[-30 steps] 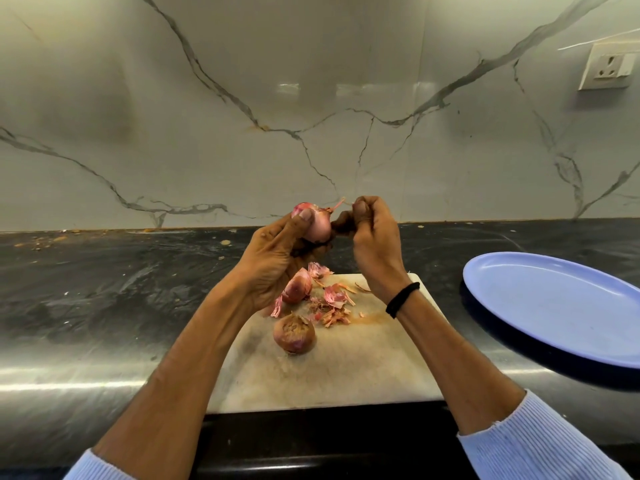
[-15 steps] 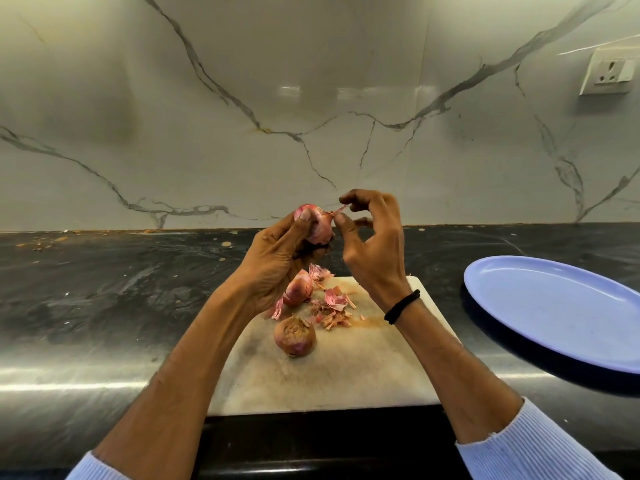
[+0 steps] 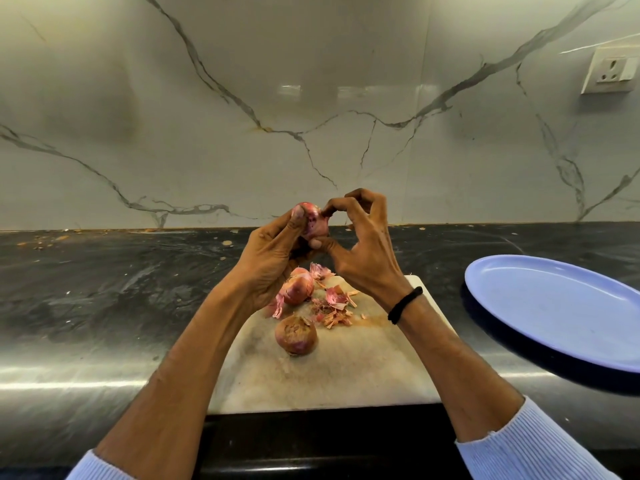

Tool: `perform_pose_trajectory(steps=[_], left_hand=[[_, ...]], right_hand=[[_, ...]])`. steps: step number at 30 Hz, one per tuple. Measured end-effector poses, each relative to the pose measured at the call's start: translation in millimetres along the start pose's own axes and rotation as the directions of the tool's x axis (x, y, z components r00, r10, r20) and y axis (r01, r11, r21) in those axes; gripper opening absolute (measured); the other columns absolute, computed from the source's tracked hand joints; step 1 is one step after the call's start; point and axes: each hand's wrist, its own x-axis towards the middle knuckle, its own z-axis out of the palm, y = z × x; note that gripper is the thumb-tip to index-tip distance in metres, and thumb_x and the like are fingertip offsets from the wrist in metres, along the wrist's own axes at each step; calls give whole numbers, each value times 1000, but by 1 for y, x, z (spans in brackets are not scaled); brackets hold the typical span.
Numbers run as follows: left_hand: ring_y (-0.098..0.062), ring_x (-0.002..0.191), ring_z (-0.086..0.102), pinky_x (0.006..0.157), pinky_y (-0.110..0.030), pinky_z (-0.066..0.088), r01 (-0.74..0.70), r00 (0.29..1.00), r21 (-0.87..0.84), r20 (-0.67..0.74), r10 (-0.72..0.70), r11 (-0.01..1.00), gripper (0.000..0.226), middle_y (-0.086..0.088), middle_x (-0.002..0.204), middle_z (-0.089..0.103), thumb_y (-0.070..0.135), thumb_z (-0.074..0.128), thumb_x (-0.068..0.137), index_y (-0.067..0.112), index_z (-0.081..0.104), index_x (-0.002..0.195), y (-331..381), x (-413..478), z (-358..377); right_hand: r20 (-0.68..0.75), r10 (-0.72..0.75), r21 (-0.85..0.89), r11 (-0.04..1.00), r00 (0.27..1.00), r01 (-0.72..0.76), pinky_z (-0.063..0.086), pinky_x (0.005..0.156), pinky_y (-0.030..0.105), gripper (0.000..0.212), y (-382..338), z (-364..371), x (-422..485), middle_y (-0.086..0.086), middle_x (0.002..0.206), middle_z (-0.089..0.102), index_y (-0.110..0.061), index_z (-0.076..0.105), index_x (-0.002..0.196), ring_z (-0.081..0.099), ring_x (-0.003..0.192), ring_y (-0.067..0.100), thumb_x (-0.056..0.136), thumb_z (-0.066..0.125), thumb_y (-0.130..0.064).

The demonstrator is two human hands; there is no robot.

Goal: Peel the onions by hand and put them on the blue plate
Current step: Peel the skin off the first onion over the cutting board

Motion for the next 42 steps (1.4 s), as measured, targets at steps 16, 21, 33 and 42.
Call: perform_pose_trajectory(steps=[16, 21, 33, 42], left_hand=[[-17, 87, 72, 79, -30, 60, -12, 998, 50, -63, 16, 999, 43, -6, 93, 74, 34, 58, 93, 2, 67, 121, -3, 2, -2], [-20, 91, 73, 79, -31, 61, 4, 994, -26, -108, -7, 1000, 52, -11, 95, 75, 38, 64, 82, 0, 68, 117, -2, 2, -1], [-29, 108, 69, 87, -36, 60, 5, 996, 43, -92, -1, 999, 42, -17, 114, 72, 40, 62, 84, 11, 72, 114, -1, 1, -2], [-29, 97, 70, 84, -33, 60, 26, 997, 77, -74, -21, 997, 45, -19, 106, 73, 44, 61, 84, 8, 72, 108, 1, -1, 1]], right_hand=[[77, 8, -75, 997, 997, -2, 36, 94, 32, 27, 1, 0, -4, 13, 123, 41, -12, 64, 104, 38, 115, 19, 86, 74, -31], [23, 35, 18, 999, 999, -36, 46, 98, 42, 25, -2, -1, -3, 4, 118, 38, -14, 63, 97, 41, 113, 20, 82, 78, -28], [-47, -12, 9, 1000, 999, 12, 51, 97, 32, 25, 0, -3, -1, 2, 120, 38, -17, 68, 111, 46, 114, 17, 90, 66, -2], [-84, -32, -63, 998, 996, 27, 38, 90, 3, 17, -3, -2, -2, 5, 116, 36, -9, 66, 100, 40, 105, 9, 89, 62, 3]])
